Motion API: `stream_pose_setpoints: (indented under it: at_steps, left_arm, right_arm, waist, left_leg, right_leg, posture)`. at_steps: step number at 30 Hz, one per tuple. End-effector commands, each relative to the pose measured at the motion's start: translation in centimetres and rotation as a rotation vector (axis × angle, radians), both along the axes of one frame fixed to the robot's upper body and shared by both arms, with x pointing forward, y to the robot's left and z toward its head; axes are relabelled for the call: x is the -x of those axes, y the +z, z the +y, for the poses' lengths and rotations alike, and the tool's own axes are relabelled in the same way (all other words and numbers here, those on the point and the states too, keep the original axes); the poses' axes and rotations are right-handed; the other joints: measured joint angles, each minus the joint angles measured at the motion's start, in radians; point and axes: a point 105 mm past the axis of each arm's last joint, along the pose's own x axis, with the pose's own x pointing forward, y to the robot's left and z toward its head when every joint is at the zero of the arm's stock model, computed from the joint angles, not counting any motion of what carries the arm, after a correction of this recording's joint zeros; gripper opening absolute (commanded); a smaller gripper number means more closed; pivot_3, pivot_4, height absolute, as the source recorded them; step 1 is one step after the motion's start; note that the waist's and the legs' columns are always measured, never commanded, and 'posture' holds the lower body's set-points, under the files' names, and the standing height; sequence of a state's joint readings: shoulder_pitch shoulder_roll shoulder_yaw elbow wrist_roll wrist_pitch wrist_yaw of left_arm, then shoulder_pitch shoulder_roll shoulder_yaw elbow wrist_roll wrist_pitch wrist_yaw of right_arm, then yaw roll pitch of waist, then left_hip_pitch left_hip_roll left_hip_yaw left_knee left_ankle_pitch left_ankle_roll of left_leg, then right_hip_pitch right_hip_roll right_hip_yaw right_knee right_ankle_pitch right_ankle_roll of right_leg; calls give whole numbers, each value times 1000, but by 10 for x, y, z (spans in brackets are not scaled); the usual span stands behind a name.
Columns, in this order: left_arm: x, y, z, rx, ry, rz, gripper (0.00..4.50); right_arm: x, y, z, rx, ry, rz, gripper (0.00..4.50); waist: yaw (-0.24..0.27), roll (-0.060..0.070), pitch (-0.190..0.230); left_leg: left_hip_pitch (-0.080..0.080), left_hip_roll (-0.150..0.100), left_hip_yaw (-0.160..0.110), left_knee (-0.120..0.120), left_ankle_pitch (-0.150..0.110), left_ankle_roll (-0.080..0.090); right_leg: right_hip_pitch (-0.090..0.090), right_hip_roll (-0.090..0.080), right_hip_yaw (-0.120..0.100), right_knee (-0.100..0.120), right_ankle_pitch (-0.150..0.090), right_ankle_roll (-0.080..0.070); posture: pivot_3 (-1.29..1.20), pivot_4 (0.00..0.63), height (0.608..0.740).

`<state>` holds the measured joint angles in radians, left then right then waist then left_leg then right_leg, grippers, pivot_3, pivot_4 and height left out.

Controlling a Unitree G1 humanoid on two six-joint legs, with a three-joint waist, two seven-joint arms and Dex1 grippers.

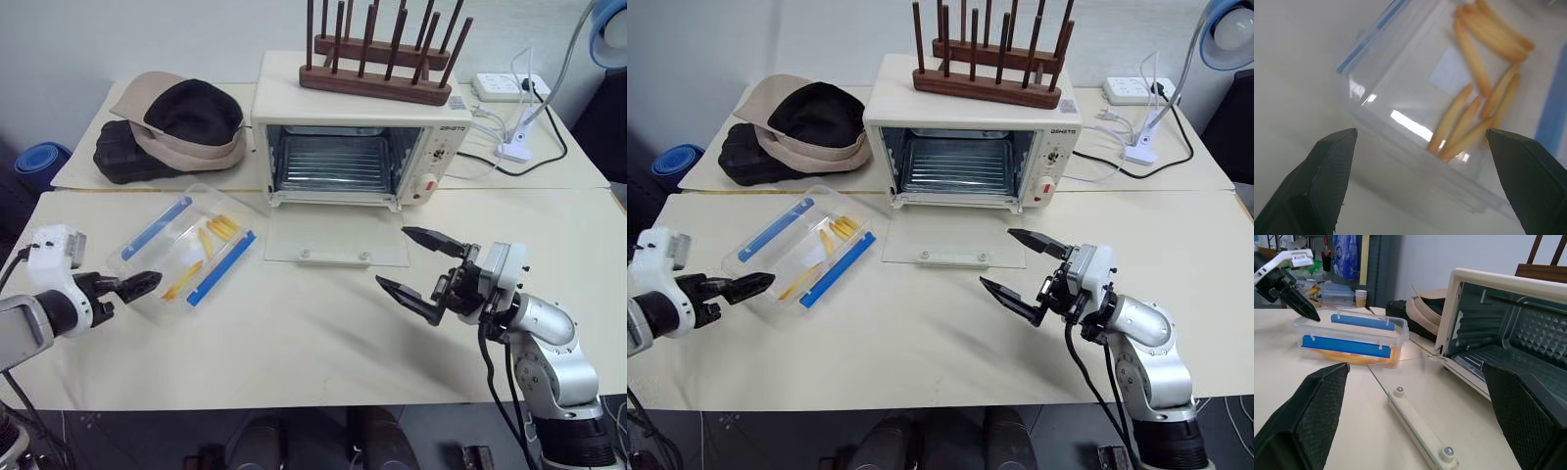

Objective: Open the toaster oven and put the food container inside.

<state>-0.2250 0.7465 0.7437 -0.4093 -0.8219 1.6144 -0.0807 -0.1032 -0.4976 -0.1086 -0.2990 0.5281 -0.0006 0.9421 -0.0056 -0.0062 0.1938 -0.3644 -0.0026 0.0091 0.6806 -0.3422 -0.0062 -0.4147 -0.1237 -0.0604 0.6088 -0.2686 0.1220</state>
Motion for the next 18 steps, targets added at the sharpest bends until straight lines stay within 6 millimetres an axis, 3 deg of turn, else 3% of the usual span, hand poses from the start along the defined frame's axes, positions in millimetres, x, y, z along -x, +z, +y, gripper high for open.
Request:
stream_pose_setpoints:
  at_steps: [1, 6, 13, 18]
  left_arm:
    - [-2, 0, 16, -18, 99, 5, 3594]
    - [-16, 14, 25, 35, 175, -64, 2148]
    - [-24, 36, 44, -20, 197, -96, 232]
    - [-26, 57, 38, -60, 53, -113, 225]
  right_arm:
    - [5, 8, 0, -9, -12, -56, 4500]
    - [3, 3, -4, -10, -35, -58, 4500]
    - [3, -9, -13, -4, -66, -36, 4500]
    - [4, -18, -27, 15, -103, -14, 4500]
  waist:
    - [1, 0, 0]
    - [6, -1, 0]
    - [1, -1, 0]
    - [2, -2, 0]
  left_leg:
    - [0, 0, 0, 0, 0, 0]
    - [1, 0, 0, 0, 1, -1]
    - [1, 0, 1, 0, 0, -1]
    - [0, 1, 1, 0, 0, -2]
  right_leg:
    - [0, 0, 0, 0, 0, 0]
    - [0, 0, 1, 2, 0, 0]
    - [-1, 1, 1, 1, 0, 0]
    - [-1, 1, 1, 1, 0, -1]
  posture:
    - [0, 150, 740]
    - [0, 150, 740]
    - [0, 150, 740]
    - [0, 150, 740]
